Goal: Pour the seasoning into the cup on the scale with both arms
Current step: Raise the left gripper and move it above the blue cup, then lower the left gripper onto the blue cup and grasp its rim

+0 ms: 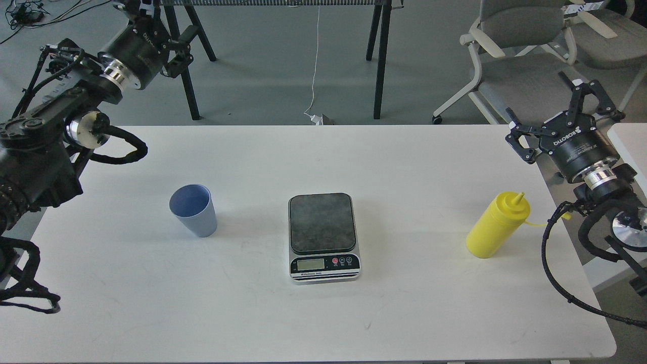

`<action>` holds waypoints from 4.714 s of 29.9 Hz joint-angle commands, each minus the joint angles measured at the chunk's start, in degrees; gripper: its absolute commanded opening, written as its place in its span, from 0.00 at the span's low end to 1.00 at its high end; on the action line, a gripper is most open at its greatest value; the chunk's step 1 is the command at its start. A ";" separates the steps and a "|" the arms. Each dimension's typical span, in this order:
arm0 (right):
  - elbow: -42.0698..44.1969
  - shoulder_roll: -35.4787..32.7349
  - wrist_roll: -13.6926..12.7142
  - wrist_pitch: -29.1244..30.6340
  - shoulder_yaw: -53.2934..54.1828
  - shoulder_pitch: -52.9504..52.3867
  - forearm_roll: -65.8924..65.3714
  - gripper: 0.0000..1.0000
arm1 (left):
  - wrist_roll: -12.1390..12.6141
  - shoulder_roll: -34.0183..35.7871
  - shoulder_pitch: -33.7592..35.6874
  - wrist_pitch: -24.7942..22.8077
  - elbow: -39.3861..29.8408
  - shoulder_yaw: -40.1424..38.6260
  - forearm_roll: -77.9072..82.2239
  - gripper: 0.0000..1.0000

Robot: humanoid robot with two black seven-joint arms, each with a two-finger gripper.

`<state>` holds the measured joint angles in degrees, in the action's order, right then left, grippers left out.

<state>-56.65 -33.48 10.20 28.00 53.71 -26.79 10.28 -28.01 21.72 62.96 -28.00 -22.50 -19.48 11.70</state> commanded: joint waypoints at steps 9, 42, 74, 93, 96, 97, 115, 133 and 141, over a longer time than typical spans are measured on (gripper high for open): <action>0.05 0.09 0.00 0.00 0.00 -0.02 0.00 0.99 | 0.01 -0.72 0.50 0.00 0.00 -1.78 -1.33 1.00; -0.22 0.09 0.09 0.00 0.17 -0.46 0.09 0.99 | 0.01 15.28 12.54 0.00 -17.81 -3.63 66.81 1.00; -0.13 -0.53 0.17 0.00 0.26 0.33 0.09 0.99 | 0.01 12.64 12.98 0.00 -32.52 35.56 104.84 0.98; -0.22 -0.62 0.17 0.00 0.17 1.04 0.09 0.99 | 0.01 11.94 9.82 0.00 -27.60 36.18 105.89 0.97; -0.22 -0.62 0.17 0.00 0.17 1.04 0.09 0.99 | 0.01 11.94 9.55 0.00 -27.07 36.18 105.89 0.97; -0.22 -0.53 0.17 0.00 0.17 1.04 0.09 0.99 | 0.01 11.94 9.29 0.00 -26.99 36.18 105.81 0.97; -0.13 -0.70 0.17 0.00 0.35 1.48 0.09 0.99 | 0.01 9.39 6.66 0.00 -22.60 35.57 104.58 0.92; -0.13 -0.79 0.26 0.00 0.52 2.18 0.09 0.99 | 0.01 7.89 6.21 0.00 -19.78 36.18 99.92 0.40; -0.22 -0.79 0.26 0.00 0.52 2.62 0.09 0.99 | 0.01 7.81 6.12 0.00 -19.60 36.18 100.35 0.18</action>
<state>-56.85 -34.23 10.45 28.00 54.30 -24.28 10.37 -28.00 29.54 69.13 -28.01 -42.02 16.70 111.80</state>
